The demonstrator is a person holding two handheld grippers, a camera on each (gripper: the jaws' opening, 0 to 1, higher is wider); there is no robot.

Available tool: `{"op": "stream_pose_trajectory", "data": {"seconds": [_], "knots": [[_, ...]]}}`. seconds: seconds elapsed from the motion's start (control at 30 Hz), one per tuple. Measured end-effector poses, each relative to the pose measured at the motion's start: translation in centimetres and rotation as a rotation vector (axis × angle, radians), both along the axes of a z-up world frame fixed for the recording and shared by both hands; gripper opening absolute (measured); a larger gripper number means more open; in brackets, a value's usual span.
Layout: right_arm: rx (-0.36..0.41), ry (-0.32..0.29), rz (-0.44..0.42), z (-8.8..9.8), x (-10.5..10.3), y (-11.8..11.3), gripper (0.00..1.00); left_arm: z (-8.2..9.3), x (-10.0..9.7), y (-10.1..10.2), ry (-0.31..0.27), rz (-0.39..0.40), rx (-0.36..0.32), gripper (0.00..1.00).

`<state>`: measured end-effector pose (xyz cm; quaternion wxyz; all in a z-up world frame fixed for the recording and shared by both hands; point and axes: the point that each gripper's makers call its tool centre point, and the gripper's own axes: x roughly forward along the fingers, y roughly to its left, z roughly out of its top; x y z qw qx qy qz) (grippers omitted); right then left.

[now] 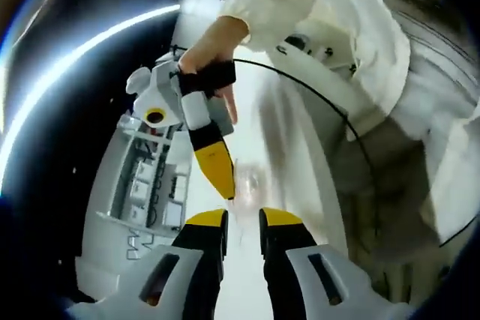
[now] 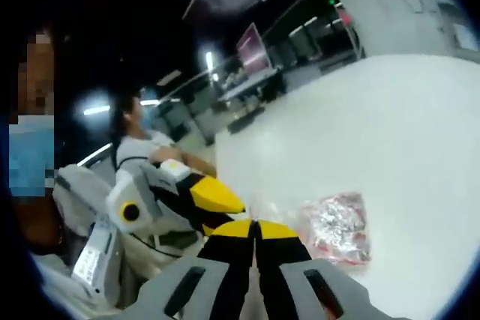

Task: Open the resealable bag by pulling the two sides of the seal apart until the entire bag opening is separated and visibly accessible.

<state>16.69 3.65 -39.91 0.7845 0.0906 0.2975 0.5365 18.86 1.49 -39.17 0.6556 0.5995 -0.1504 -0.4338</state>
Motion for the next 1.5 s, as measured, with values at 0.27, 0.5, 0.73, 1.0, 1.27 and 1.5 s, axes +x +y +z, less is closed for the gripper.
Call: {"op": "stream_pose_trajectory", "data": {"seconds": [0.27,0.5,0.73,1.0,1.27,1.5], "knots": [[0.02,0.006,0.006,0.3,-0.2,0.3,0.0,3.4,0.0,1.8,-0.082,-0.01,-0.002,0.09],[0.042,0.022,-0.003,0.5,-0.3,0.5,0.0,2.8,-0.6,1.3,-0.106,-0.021,0.044,0.09],[0.056,0.031,-0.004,0.7,-0.4,0.7,0.0,4.5,-0.4,1.6,-0.132,-0.001,0.016,0.09],[0.07,0.033,0.001,0.9,-0.5,1.0,0.0,4.6,-0.5,1.6,-0.15,-0.001,0.016,0.07],[0.074,0.037,-0.014,1.1,-0.3,0.8,0.0,5.5,-0.3,1.6,-0.183,-0.005,0.003,0.06],[0.072,0.036,-0.007,1.0,-0.5,1.1,0.0,5.3,-0.2,1.6,-0.17,0.003,0.014,0.05]]}}
